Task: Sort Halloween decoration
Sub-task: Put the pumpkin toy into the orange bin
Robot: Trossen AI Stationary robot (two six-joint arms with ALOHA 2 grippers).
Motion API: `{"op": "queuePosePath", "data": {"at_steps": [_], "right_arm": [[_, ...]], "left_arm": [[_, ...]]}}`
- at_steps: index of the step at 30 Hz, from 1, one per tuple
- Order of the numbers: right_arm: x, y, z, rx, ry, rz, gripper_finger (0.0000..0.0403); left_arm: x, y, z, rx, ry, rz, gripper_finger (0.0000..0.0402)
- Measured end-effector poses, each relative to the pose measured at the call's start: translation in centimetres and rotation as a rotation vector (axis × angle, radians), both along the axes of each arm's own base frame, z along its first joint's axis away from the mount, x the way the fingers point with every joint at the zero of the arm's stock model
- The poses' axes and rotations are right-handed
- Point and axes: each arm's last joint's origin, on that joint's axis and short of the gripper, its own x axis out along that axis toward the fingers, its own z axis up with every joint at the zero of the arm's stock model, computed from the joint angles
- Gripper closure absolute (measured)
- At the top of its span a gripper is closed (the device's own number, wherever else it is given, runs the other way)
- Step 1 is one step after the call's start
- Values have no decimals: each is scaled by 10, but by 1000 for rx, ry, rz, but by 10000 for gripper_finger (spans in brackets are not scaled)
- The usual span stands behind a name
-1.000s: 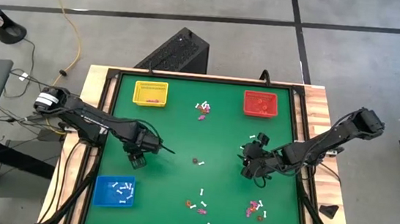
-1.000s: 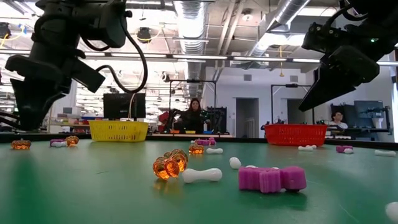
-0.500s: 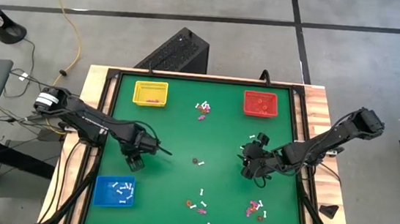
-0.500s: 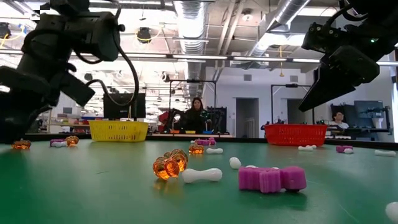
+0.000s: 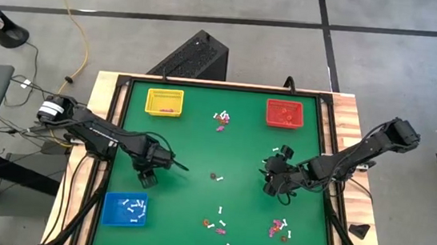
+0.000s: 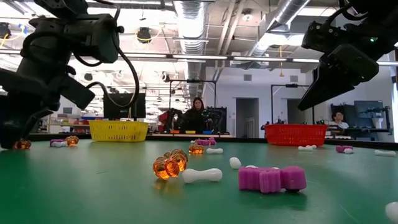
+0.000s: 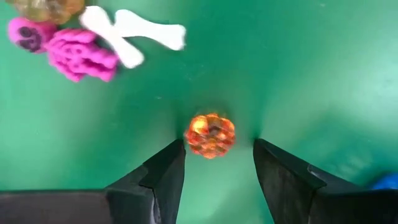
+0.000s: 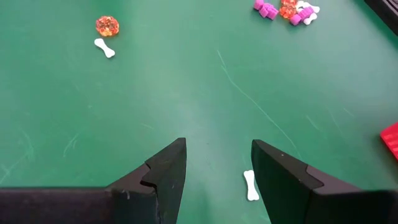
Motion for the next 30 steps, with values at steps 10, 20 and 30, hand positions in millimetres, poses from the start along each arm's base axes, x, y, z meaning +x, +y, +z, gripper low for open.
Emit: {"op": "queuePosePath", "data": {"at_steps": [10, 20, 30], "right_arm": [[0, 0, 0, 0, 0, 0, 192], [0, 0, 0, 1, -1, 0, 192], [0, 0, 0, 1, -1, -1, 192]], "left_arm": [[4, -1, 5, -3, -13, -6, 223], [8, 0, 5, 28, -52, 10, 223], [7, 0, 4, 31, -49, 24, 223]]}}
